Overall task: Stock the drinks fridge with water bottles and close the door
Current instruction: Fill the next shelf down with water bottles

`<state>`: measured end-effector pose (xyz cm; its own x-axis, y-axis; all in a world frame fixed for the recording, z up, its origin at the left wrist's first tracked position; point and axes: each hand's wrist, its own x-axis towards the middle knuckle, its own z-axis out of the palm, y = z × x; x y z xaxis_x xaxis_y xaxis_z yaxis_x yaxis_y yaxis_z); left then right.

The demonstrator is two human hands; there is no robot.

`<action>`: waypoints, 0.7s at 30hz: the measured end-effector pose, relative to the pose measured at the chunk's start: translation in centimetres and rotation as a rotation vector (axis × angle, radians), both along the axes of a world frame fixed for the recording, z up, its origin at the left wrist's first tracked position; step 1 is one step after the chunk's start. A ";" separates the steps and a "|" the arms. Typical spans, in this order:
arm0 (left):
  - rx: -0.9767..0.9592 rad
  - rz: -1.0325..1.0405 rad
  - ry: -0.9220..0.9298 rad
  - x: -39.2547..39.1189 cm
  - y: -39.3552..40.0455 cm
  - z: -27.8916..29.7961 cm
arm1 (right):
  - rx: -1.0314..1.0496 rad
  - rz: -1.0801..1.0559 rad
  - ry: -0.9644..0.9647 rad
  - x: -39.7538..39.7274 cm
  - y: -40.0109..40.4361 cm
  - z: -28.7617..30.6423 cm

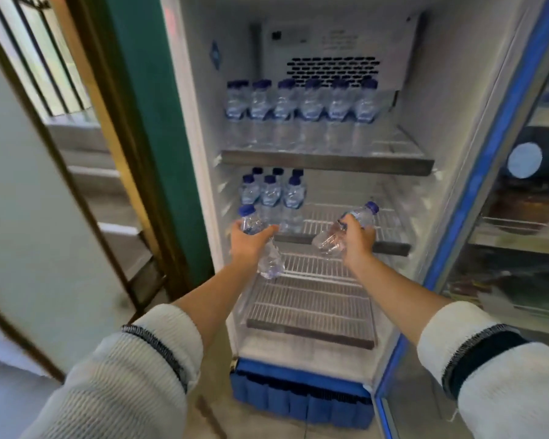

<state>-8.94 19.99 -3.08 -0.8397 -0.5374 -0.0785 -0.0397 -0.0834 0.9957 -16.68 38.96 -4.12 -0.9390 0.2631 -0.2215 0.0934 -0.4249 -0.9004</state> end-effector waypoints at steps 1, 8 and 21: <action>-0.011 -0.013 -0.004 -1.4 0.4 0.4 | 0.031 0.027 0.010 -1.5 0.1 -0.2; -0.113 -0.022 0.016 -10.8 1.5 0.7 | 0.354 0.205 0.116 -10.3 -0.6 -0.4; -0.305 0.106 0.155 -14.7 0.0 -2.5 | 0.733 0.240 0.388 -16.4 -5.6 -3.0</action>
